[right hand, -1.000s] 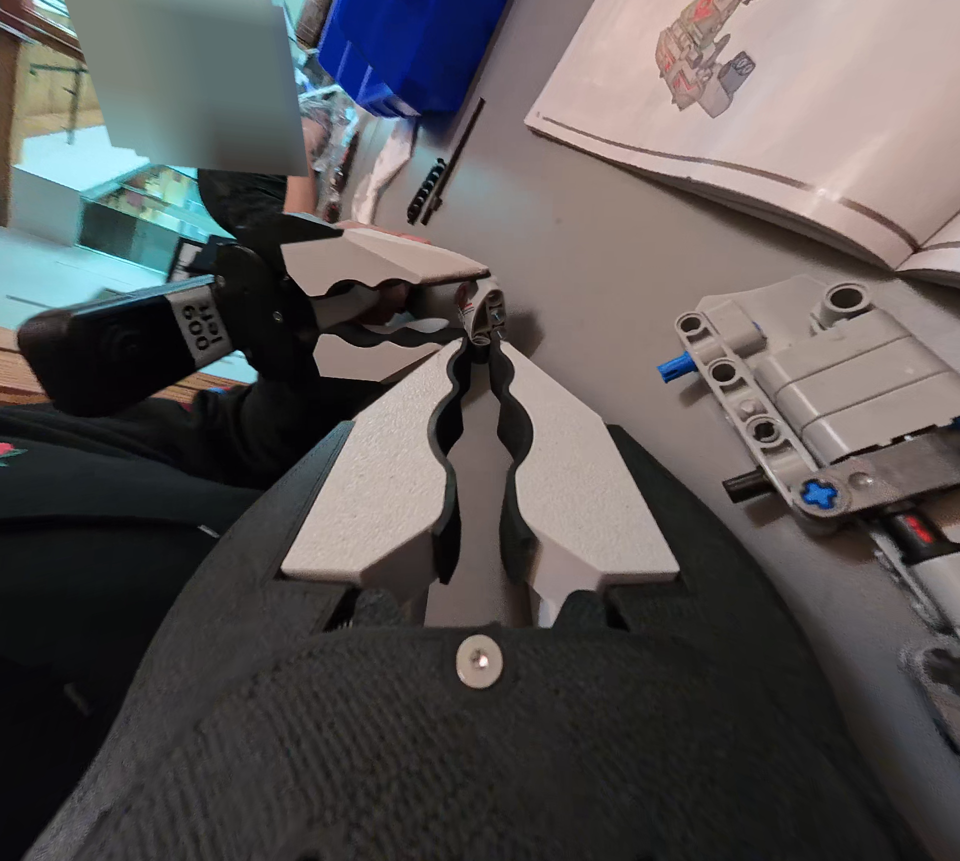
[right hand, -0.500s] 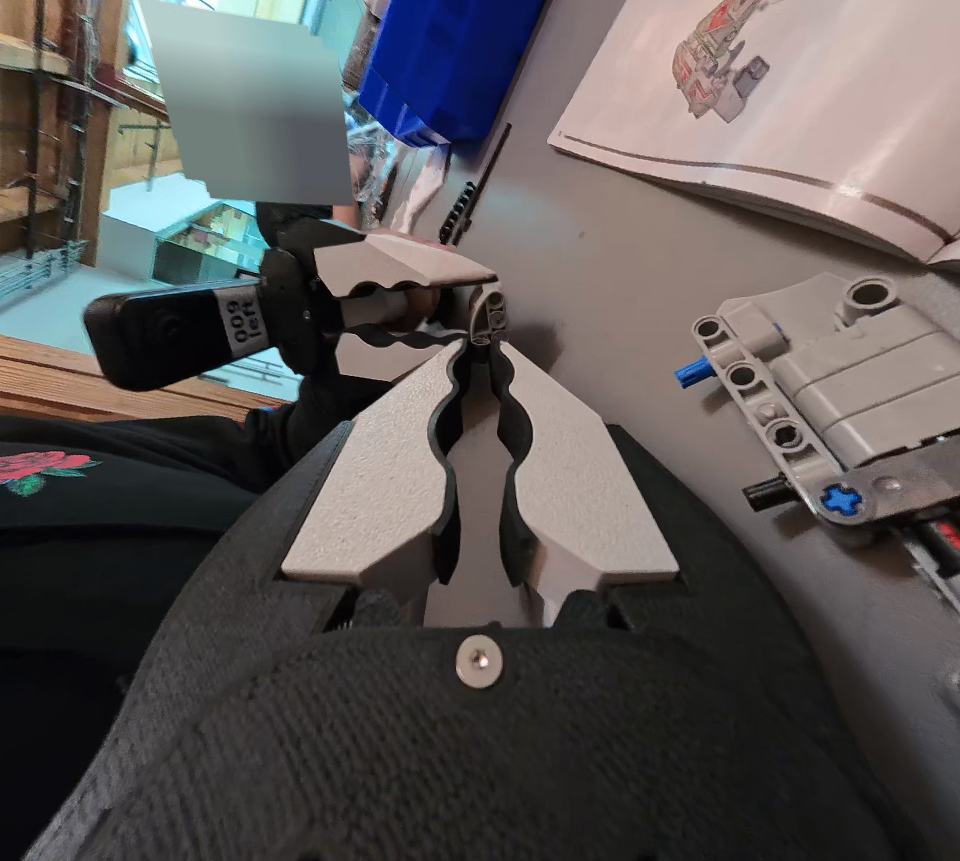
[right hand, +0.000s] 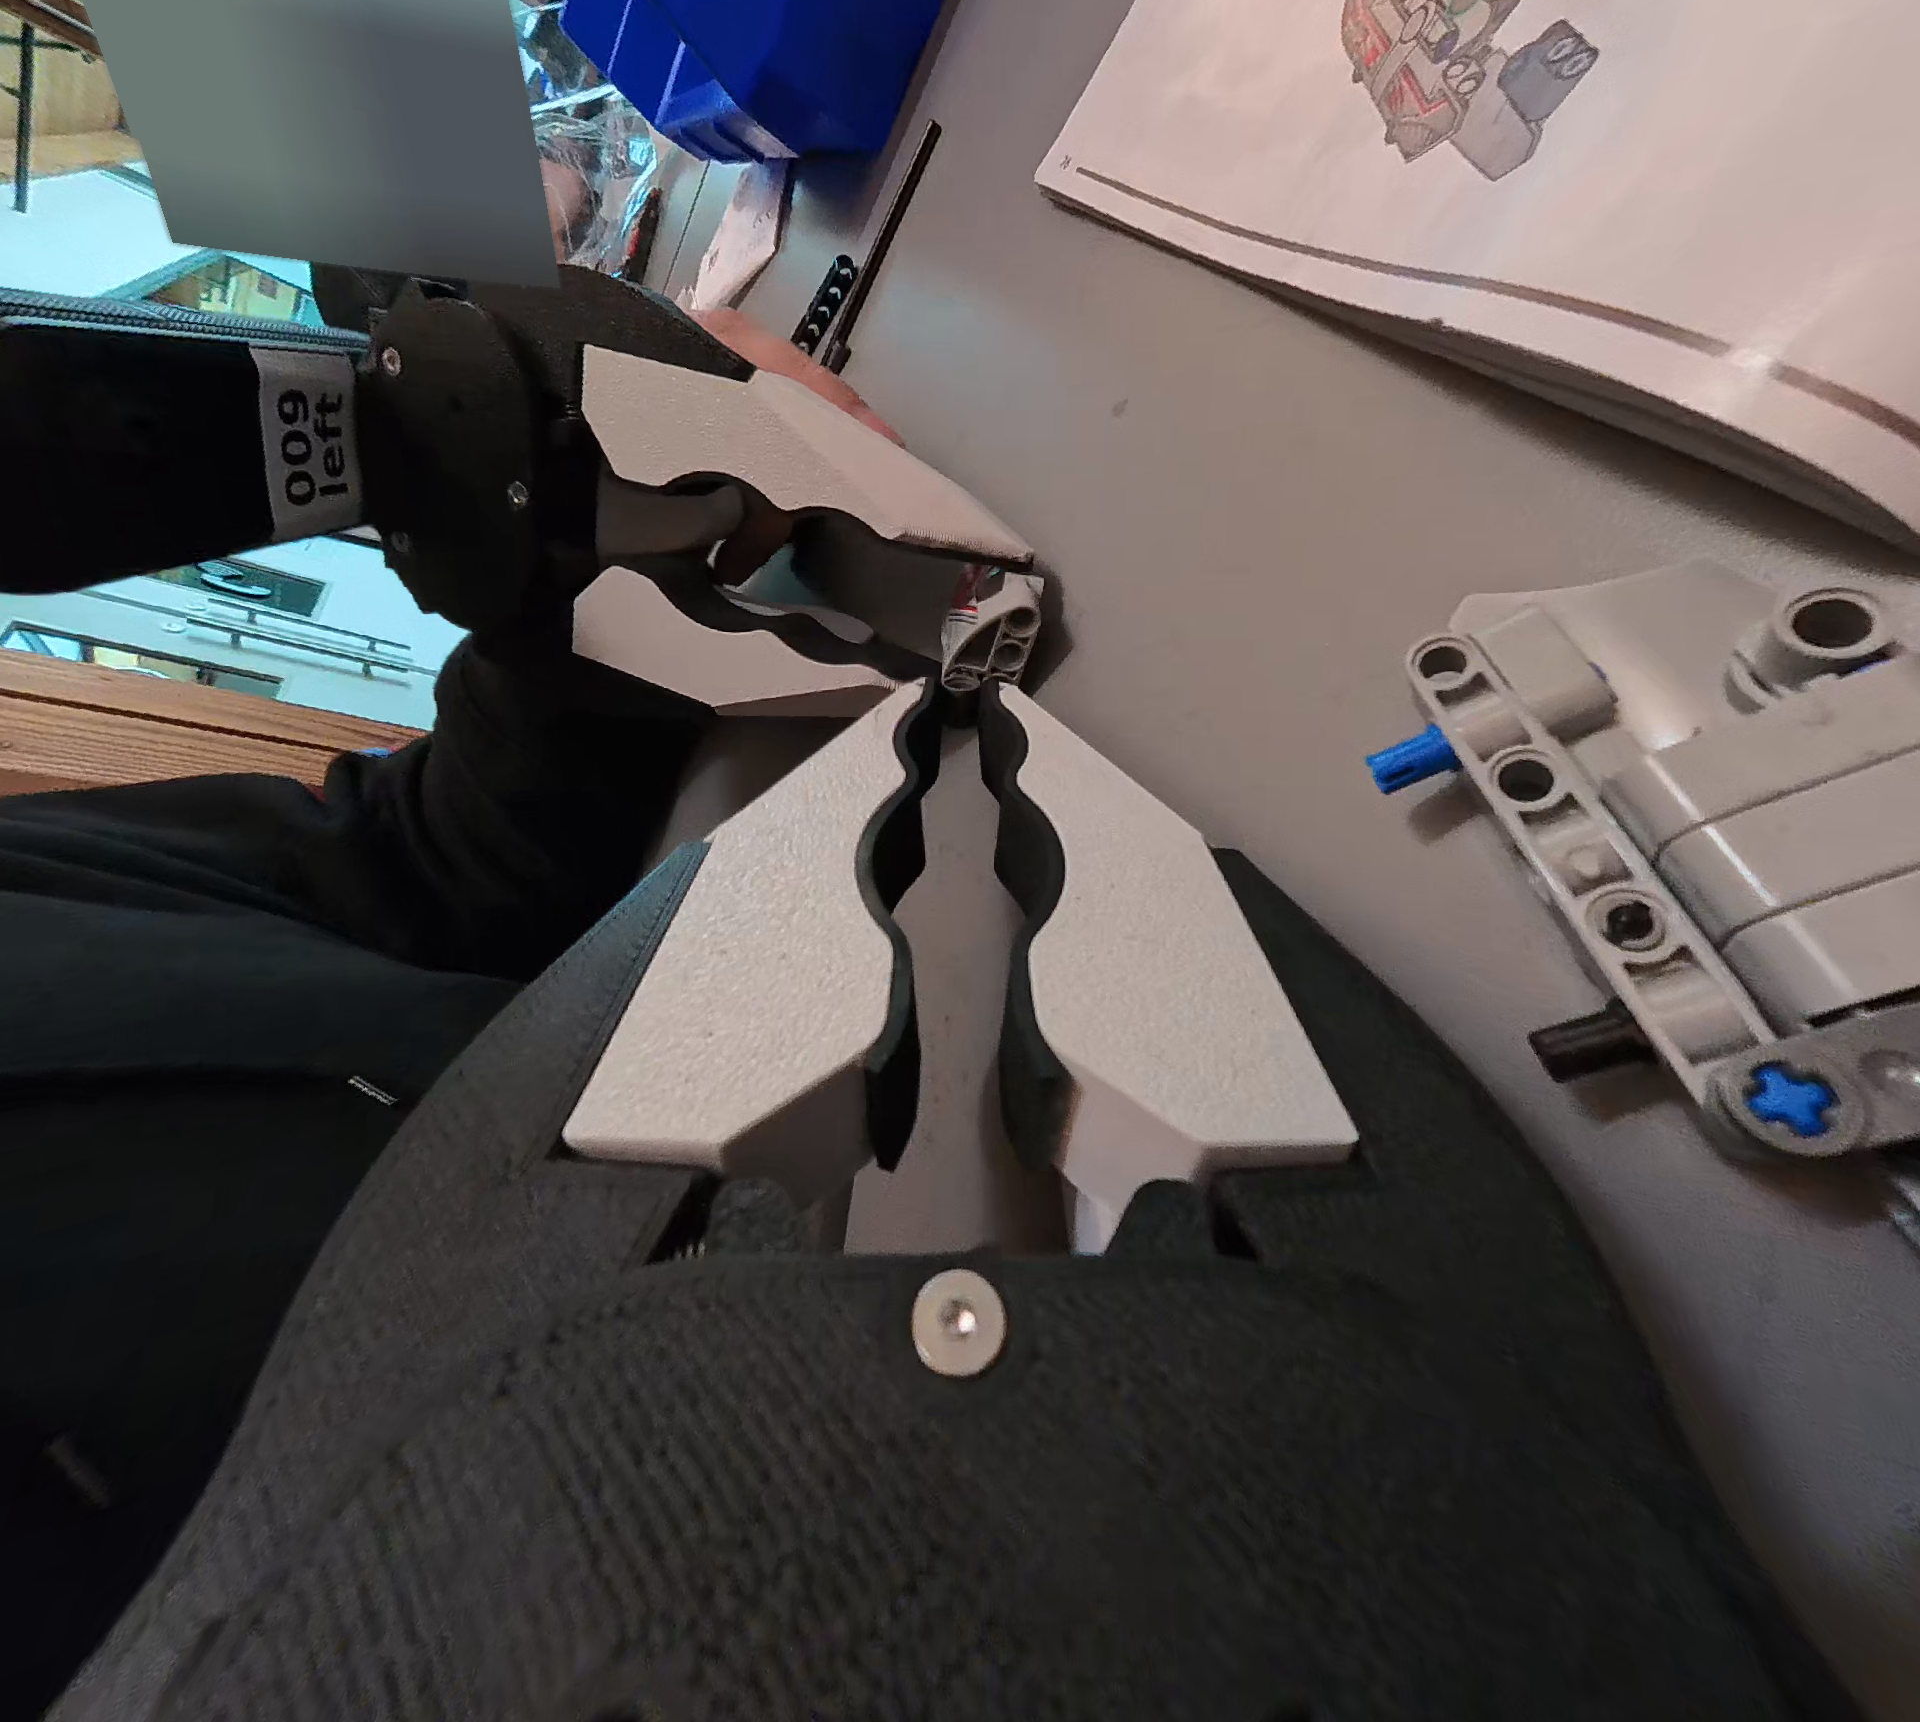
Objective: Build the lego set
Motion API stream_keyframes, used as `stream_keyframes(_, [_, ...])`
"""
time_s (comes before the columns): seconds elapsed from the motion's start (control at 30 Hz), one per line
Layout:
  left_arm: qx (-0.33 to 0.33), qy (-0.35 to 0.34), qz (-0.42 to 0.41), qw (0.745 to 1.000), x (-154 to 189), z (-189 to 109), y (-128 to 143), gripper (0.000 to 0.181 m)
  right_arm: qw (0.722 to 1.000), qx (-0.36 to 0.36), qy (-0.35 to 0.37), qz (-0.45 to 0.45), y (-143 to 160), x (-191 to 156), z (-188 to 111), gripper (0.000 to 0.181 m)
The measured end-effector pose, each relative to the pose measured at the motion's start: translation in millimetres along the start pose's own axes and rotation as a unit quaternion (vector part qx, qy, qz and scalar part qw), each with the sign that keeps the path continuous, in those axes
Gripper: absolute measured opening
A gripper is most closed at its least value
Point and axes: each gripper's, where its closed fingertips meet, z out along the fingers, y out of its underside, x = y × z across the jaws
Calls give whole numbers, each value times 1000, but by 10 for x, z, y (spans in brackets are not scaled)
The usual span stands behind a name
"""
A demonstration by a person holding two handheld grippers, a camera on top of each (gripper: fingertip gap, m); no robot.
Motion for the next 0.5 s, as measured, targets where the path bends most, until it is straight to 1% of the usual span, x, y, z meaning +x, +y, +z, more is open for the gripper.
stream_keyframes(0.2, [14, 25, 44, 999, -6, 6, -17, 25, 1000, -8, 10, 5, 7, 17, 16, 6])
stream_keyframes(0.33, [8, 87, 60, 994, 31, -17, 0, 30, 1000, -8, 10, 10, 6, 20, 17, 6])
stream_keyframes(0.4, [-5, 136, 57, 989, 66, -50, 30, 40, 1000, -9, 11, 12, 5, 23, 19, 6])
stream_keyframes(0.5, [-20, 166, 62, 984, 4, -54, 68, 44, 1000, -9, 11, 13, 0, 24, 23, 6])
